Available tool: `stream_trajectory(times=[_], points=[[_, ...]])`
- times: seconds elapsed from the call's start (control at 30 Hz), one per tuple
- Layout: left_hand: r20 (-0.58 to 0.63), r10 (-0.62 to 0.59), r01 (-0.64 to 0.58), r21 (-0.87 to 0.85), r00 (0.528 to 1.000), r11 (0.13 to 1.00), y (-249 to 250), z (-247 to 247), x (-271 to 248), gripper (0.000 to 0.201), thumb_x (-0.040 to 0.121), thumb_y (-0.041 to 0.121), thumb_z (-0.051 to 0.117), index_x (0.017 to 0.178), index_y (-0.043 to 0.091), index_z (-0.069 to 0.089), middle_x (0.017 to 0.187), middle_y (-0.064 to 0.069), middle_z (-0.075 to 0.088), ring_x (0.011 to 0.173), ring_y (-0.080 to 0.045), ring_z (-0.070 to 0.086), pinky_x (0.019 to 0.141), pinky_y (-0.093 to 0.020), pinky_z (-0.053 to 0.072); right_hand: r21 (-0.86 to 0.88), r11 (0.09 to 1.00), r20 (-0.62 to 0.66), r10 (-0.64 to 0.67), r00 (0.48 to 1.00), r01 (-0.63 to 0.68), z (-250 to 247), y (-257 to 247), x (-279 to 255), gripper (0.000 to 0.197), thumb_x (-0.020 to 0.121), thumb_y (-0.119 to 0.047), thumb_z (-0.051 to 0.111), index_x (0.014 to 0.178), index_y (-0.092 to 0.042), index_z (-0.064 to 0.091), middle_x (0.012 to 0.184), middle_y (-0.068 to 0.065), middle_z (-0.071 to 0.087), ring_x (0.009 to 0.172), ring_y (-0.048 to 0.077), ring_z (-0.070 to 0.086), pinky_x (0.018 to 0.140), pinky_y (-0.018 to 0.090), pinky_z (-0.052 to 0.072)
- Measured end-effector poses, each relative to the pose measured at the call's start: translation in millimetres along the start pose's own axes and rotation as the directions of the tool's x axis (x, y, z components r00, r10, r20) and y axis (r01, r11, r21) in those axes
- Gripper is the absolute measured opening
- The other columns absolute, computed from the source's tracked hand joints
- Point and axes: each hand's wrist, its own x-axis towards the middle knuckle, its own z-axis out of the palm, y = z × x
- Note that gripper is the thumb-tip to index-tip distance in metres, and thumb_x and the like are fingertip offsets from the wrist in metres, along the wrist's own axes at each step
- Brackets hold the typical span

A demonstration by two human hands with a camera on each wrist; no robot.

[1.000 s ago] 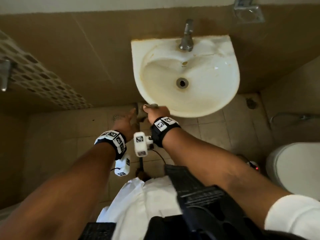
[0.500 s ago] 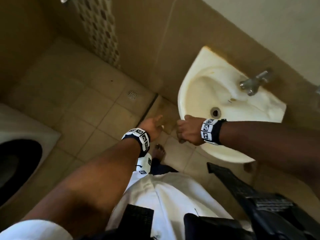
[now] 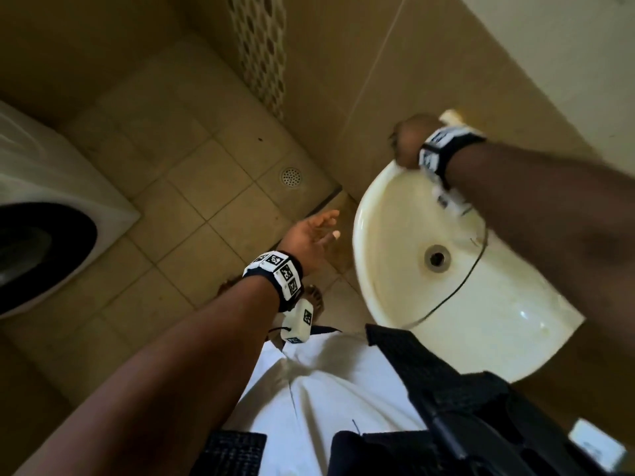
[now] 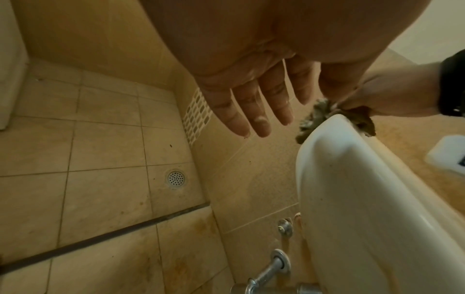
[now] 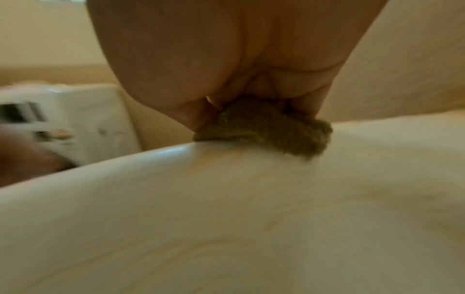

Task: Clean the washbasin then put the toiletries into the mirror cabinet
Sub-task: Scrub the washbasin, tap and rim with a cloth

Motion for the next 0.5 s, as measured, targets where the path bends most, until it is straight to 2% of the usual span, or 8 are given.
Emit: stream_trajectory(times=[0.03, 0.1, 0.2, 0.3, 0.37, 0.43, 0.47, 0.5], points=[[-0.010, 0.013, -0.013, 0.003, 1.000, 1.000, 1.6, 1.5, 0.7, 0.042, 0.099, 0.001, 0.060, 0.140, 0.011, 0.057, 0.129, -0.005, 0.060, 0.112, -0.009, 0.059, 0.082, -0.007, 0.048, 0.069, 0.996, 0.026, -0.064, 0.998, 0.062, 2.0, -24.6, -11.4, 0.037, 0.078, -0.026, 0.052, 0.103, -0.006, 0.070, 0.110, 0.022, 0.067, 0.102, 0.041, 0.065, 0.091, 0.039, 0.045], [-0.020, 0.018, -0.018, -0.030, 1.000, 0.999, 5.8, 5.4, 5.0, 0.037, 0.101, 0.025, 0.061, 0.137, 0.020, 0.060, 0.132, -0.007, 0.064, 0.116, -0.014, 0.058, 0.089, -0.015, 0.051, 0.036, 0.984, 0.133, -0.178, 0.975, 0.175, 19.9, -72.7, -39.3, 0.034, 0.078, -0.028, 0.052, 0.101, -0.015, 0.072, 0.107, 0.012, 0.070, 0.098, 0.036, 0.066, 0.081, 0.029, 0.045], [-0.122, 0.023, -0.028, -0.039, 0.992, 0.999, 12.1, 6.7, 10.1, 0.046, 0.088, 0.072, 0.049, 0.117, 0.040, 0.064, 0.117, 0.007, 0.068, 0.110, -0.014, 0.062, 0.098, -0.046, 0.054, -0.023, 0.927, 0.136, -0.368, 0.920, 0.375, 52.0, -107.1, -79.1, 0.024, 0.078, -0.031, 0.053, 0.089, -0.019, 0.071, 0.088, 0.004, 0.071, 0.081, 0.030, 0.066, 0.071, 0.031, 0.053], [-0.159, 0.080, -0.084, -0.021, 0.984, 0.996, 26.7, 10.2, 12.5, 0.057, 0.087, 0.082, 0.036, 0.129, 0.049, 0.057, 0.134, 0.015, 0.060, 0.126, -0.009, 0.055, 0.110, -0.043, 0.044, 0.056, 0.857, 0.018, -0.513, 0.858, 0.512, 77.9, -83.6, -86.7, 0.029, 0.084, -0.025, 0.049, 0.104, -0.023, 0.069, 0.102, 0.004, 0.070, 0.095, 0.028, 0.064, 0.083, 0.039, 0.054], [-0.111, 0.103, -0.103, 0.011, 0.988, 0.995, 39.3, 17.3, 12.2, 0.053, 0.091, 0.079, 0.035, 0.132, 0.052, 0.055, 0.128, 0.025, 0.060, 0.122, 0.004, 0.054, 0.110, -0.038, 0.041, 0.166, 0.889, -0.162, -0.402, 0.901, 0.427, 69.3, -46.8, -70.5, 0.038, 0.091, -0.023, 0.046, 0.124, -0.026, 0.063, 0.126, 0.005, 0.064, 0.115, 0.028, 0.059, 0.099, 0.041, 0.049], [-0.053, 0.103, -0.100, 0.059, 0.993, 0.993, 50.0, 25.2, 10.9, 0.049, 0.089, 0.082, 0.037, 0.130, 0.060, 0.053, 0.131, 0.033, 0.055, 0.127, 0.003, 0.050, 0.113, -0.040, 0.039, 0.261, 0.947, -0.266, -0.118, 0.957, 0.189, 54.4, -1.6, -59.3, 0.046, 0.095, -0.022, 0.047, 0.139, -0.033, 0.052, 0.142, 0.000, 0.055, 0.129, 0.025, 0.052, 0.110, 0.034, 0.040], [-0.032, 0.110, -0.106, 0.101, 0.993, 0.989, 50.9, 27.8, 11.3, 0.051, 0.088, 0.084, 0.037, 0.132, 0.062, 0.051, 0.137, 0.031, 0.052, 0.134, -0.001, 0.047, 0.116, -0.043, 0.037, 0.329, 0.943, -0.310, 0.052, 0.949, 0.056, 48.8, 22.1, -54.7, 0.048, 0.094, -0.023, 0.048, 0.141, -0.036, 0.049, 0.141, -0.001, 0.056, 0.128, 0.025, 0.053, 0.107, 0.032, 0.041], [-0.004, 0.118, -0.116, 0.146, 0.993, 0.982, 52.7, 29.5, 10.0, 0.054, 0.088, 0.085, 0.037, 0.136, 0.061, 0.048, 0.143, 0.028, 0.049, 0.138, -0.004, 0.044, 0.118, -0.046, 0.036, 0.398, 0.916, -0.357, 0.208, 0.911, -0.054, 43.7, 43.5, -51.3, 0.050, 0.093, -0.022, 0.047, 0.141, -0.037, 0.049, 0.137, -0.001, 0.059, 0.124, 0.027, 0.056, 0.103, 0.032, 0.042]])
